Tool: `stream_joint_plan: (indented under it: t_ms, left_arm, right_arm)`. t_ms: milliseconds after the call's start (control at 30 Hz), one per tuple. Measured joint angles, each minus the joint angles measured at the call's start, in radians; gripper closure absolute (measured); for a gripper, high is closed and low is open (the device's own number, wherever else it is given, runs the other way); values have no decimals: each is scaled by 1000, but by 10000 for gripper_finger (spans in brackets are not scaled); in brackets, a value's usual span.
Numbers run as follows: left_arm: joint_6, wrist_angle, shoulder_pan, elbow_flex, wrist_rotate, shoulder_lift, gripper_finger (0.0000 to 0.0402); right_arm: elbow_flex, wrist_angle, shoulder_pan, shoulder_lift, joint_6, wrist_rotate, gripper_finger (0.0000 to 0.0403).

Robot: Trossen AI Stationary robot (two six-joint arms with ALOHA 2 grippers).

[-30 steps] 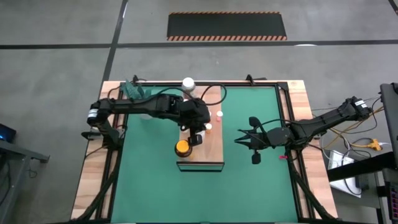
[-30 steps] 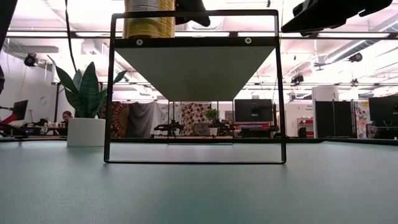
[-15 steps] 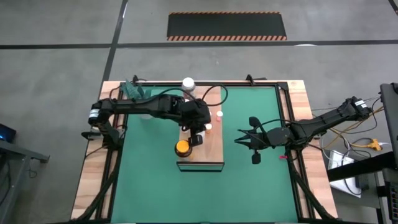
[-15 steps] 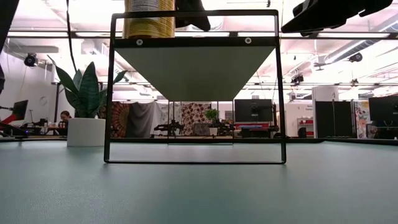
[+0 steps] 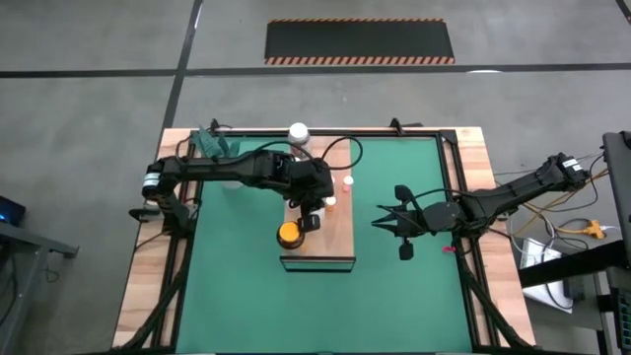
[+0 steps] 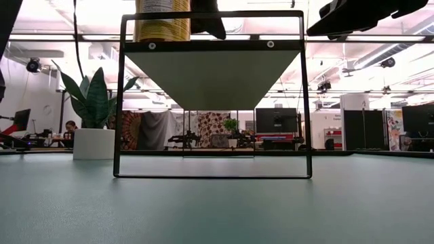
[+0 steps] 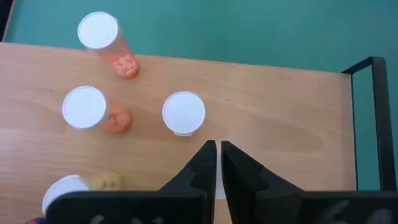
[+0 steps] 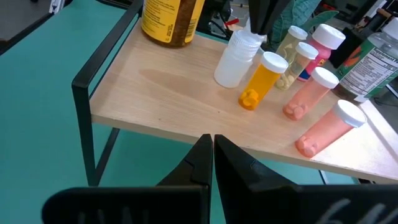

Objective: Pick and place medicine bottles onto shelf by color
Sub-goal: Put the white pill bottle on the shelf

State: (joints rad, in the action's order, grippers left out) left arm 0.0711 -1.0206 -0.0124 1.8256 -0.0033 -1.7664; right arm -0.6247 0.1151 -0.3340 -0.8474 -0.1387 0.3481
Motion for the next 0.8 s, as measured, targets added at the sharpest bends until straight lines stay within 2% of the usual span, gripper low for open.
stream_joint_plan:
  t_ms: [500, 800]
  left_arm:
    - [-8, -6, -1, 4, 2, 0, 395]
    - [-28, 0, 9, 78, -3, 43, 395]
  right_arm:
    - [0, 0, 0, 0, 0, 0, 394]
    - [0, -1, 0, 0, 36, 2, 394]
